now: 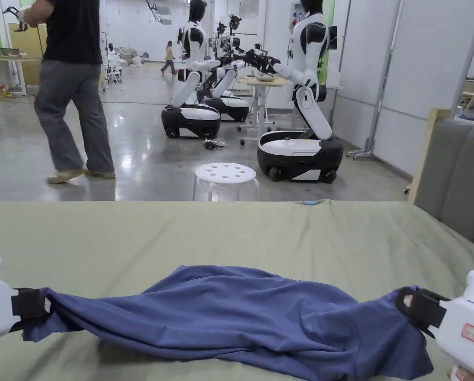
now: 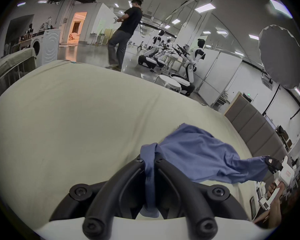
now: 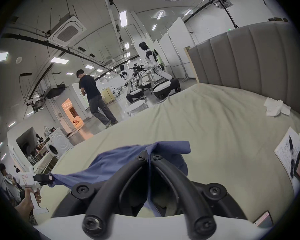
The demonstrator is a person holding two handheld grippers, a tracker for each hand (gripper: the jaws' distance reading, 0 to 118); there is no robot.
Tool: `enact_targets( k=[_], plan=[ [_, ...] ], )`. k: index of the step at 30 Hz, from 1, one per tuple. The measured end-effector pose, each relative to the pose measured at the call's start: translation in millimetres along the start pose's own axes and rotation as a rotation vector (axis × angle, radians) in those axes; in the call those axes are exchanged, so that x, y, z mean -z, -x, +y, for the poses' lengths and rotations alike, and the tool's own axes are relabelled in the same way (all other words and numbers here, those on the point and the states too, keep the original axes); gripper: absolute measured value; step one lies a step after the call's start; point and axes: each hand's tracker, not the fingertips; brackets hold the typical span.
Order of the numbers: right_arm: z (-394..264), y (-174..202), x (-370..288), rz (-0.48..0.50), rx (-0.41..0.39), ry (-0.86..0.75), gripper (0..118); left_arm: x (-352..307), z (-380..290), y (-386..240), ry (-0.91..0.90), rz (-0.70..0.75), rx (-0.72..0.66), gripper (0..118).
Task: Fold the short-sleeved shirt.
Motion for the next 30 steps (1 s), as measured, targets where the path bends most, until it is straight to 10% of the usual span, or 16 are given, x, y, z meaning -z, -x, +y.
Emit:
enact_targets(
  k=[30],
  plan=[
    [-113, -27, -266, -0.114, 0.083, -0.008, 5, -208, -132, 66, 0.084, -0.017, -0.074, 5]
  ],
)
